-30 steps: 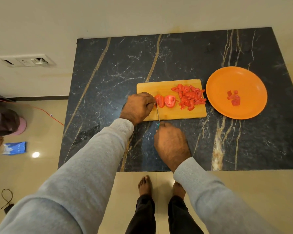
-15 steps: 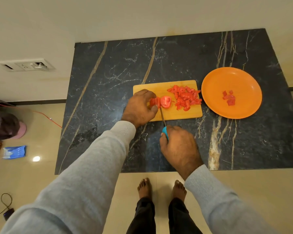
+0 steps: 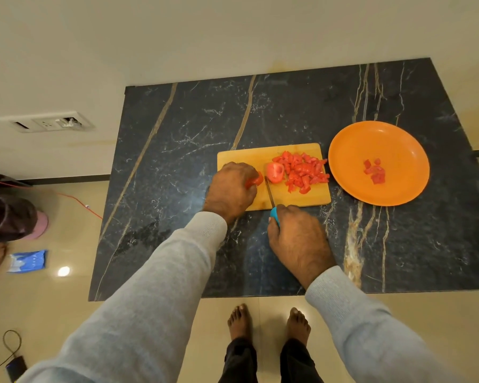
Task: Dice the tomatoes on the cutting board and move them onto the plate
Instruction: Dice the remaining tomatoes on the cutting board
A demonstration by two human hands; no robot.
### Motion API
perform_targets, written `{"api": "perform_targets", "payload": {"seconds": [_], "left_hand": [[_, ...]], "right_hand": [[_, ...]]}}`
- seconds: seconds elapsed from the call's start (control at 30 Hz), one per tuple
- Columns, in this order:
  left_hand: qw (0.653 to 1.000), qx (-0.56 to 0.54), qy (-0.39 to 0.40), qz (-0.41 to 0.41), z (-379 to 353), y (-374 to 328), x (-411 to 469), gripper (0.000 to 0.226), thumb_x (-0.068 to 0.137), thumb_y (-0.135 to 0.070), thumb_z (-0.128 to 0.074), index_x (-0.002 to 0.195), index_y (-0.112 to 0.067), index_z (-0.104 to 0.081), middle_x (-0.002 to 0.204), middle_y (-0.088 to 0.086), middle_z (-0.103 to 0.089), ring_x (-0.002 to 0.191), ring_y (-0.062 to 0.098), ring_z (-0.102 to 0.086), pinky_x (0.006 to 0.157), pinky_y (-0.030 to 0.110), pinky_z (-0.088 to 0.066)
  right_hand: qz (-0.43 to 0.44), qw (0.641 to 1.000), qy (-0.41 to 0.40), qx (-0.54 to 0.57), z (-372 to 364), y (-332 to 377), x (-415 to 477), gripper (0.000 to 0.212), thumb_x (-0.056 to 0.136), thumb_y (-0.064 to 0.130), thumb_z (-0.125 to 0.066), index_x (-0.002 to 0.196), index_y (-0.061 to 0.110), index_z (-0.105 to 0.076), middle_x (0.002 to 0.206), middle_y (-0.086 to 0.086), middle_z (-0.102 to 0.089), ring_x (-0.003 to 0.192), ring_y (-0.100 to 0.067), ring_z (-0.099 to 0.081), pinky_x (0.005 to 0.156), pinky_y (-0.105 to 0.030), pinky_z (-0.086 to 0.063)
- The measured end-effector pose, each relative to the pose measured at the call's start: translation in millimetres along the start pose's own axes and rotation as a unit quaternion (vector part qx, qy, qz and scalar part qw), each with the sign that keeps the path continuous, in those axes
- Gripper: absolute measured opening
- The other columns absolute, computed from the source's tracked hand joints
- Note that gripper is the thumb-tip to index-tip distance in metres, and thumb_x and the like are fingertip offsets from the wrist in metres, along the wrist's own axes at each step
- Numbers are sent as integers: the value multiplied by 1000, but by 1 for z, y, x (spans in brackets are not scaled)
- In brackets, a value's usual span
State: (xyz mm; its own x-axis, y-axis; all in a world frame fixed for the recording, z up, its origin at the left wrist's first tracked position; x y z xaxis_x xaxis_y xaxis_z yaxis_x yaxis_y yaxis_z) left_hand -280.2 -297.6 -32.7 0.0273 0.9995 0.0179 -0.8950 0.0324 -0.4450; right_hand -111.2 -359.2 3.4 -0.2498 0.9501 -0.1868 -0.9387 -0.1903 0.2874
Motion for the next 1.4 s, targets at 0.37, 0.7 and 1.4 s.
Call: {"api": "perform_targets", "payload": {"seconds": [0.37,0.7,1.4], "left_hand": [[999,-30,-2,16,5,20,-8,38,96,-34,-73,130,-18,-73,135,2,-69,126,22,-62,114,44,-48],[998,-40,29,33,13,33,-7,51,88,-44,-81,133,-26,-68,131,-5,-67,119,13,-59,108,33,-48],[997,24,21,-65,14,21,-1,37,95,-37,-70,121,-11,-77,122,5,-75,114,26,-65,102,44,-53]], "right_hand": [[18,1000,-2,0,-5,14,3,38,104,37,-43,130,13,-57,109,-6,-64,91,-24,-66,73,-35,-53],[2,1000,-20,-4,-11,8,10,37,102,37,-47,124,12,-62,100,-6,-65,83,-24,-64,65,-32,-46],[21,998,-50,-24,-9,22,25,34,102,33,-48,121,10,-63,100,-8,-66,80,-28,-65,62,-34,-49]]}}
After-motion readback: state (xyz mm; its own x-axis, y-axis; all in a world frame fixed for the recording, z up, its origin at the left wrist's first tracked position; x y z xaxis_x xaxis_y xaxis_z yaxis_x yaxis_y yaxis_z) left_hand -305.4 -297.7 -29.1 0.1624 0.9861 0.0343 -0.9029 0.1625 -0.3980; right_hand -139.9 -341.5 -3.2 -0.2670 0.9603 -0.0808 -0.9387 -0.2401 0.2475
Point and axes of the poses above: each hand's wrist, its own x-axis towards the middle knuckle, its own z-axis out of the back of the hand, y = z × x, the point moved 2 cm from there along x, towards the middle knuckle
